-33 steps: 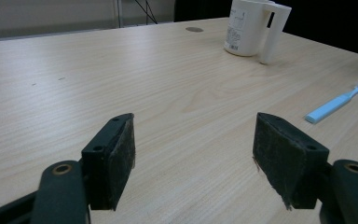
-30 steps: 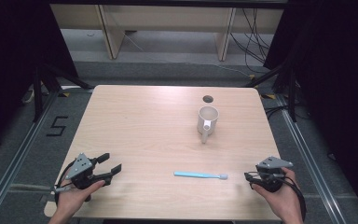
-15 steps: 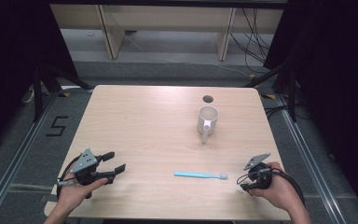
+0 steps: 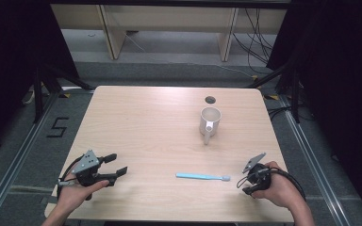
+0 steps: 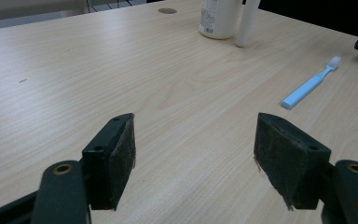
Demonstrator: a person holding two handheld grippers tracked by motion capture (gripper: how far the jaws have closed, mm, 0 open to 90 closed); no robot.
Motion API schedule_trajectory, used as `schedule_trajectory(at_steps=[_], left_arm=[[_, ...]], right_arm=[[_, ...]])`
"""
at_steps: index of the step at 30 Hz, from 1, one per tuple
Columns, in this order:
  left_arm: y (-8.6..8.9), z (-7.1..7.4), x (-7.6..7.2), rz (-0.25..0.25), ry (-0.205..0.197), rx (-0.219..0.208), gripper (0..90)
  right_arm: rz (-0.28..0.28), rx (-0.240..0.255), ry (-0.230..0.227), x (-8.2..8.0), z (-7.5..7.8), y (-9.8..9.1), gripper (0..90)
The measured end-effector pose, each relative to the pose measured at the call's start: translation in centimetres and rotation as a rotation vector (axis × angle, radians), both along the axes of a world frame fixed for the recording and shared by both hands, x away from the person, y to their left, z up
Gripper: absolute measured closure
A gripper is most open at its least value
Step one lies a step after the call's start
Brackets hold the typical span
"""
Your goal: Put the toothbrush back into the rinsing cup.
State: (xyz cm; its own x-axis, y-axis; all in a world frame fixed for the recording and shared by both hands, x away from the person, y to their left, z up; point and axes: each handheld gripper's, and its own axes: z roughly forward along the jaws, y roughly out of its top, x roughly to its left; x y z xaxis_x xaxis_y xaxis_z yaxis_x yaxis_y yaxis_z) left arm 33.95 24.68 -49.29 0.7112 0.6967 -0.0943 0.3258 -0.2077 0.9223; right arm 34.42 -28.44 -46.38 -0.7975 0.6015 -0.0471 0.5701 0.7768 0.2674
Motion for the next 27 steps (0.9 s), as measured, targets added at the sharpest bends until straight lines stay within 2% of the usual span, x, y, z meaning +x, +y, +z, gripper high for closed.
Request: schedule_trajectory(at_steps=[6,16,24,27], left_arm=[[0.0,0.2,0.0,-0.004,0.000,0.012,28.9],[-0.4,0.6,0.2,-0.037,-0.013,0.019,28.9],[-0.6,0.8,0.1,-0.045,-0.012,0.035,28.9],[-0.7,0.8,0.1,-0.048,-0.013,0.034,28.9]], right_arm=[[0.014,-0.025,0.033,0.2,0.1,0.4,55.5],[0.079,-0.057,0.053,0.9,0.3,1.3,57.9],[0.111,-0.082,0.068,1.5,0.4,2.1,58.6],[0.106,-0.080,0.057,1.5,0.6,2.3,58.6]])
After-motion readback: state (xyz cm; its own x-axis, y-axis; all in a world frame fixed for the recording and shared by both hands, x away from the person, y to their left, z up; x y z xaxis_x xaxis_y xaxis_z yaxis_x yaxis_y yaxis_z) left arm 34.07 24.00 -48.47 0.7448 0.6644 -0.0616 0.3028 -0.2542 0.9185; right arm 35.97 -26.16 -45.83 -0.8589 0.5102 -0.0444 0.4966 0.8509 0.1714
